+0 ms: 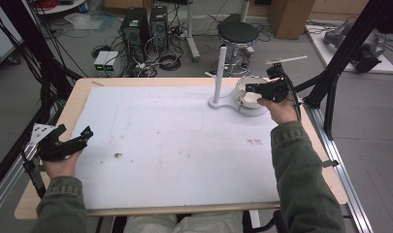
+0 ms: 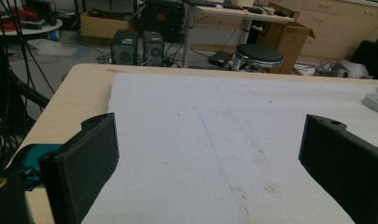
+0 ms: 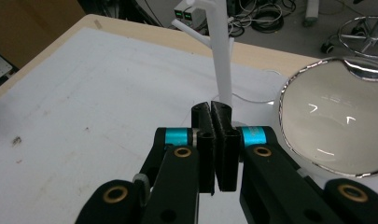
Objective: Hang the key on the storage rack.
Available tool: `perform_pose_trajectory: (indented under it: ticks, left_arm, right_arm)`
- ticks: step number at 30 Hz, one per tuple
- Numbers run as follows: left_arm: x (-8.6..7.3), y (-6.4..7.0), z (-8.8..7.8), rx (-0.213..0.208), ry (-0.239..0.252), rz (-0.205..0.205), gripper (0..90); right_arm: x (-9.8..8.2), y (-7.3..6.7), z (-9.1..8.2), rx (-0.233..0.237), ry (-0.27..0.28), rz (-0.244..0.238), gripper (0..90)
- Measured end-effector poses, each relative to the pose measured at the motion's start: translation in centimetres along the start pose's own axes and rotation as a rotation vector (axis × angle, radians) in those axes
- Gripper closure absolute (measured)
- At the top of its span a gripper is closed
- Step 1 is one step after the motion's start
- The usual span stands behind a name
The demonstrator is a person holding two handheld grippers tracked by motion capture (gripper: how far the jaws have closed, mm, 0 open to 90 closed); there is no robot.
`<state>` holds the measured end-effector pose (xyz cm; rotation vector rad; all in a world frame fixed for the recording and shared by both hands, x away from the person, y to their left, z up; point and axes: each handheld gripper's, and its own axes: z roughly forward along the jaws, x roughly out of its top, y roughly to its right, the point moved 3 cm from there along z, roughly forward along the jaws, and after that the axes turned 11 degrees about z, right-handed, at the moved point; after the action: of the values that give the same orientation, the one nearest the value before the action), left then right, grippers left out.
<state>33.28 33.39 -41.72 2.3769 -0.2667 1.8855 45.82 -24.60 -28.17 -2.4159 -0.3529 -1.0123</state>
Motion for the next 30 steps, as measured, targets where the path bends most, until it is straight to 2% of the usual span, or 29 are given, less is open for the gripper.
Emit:
perform_pose_trajectory:
  ticks: [11, 21, 26, 30]
  left_arm:
    - [0.0, 0.0, 0.0, 0.0, -0.001, 0.0, 5.4]
    - [-0.1, 0.1, 0.1, -0.004, -0.006, 0.004, 5.4]
    - [-0.1, 0.1, 0.2, -0.003, -0.008, 0.005, 5.4]
    - [-0.1, 0.1, 0.2, -0.006, -0.009, 0.007, 5.4]
  right_arm:
    - [1.6, -1.0, 0.4, 0.01, -0.006, -0.012, 89.0]
    - [2.9, -0.9, 0.7, 0.013, 0.01, 0.009, 88.9]
    - [4.0, -1.4, 0.8, 0.037, 0.023, 0.014, 89.0]
    - [4.9, -1.7, 1.0, 0.036, 0.028, 0.019, 89.0]
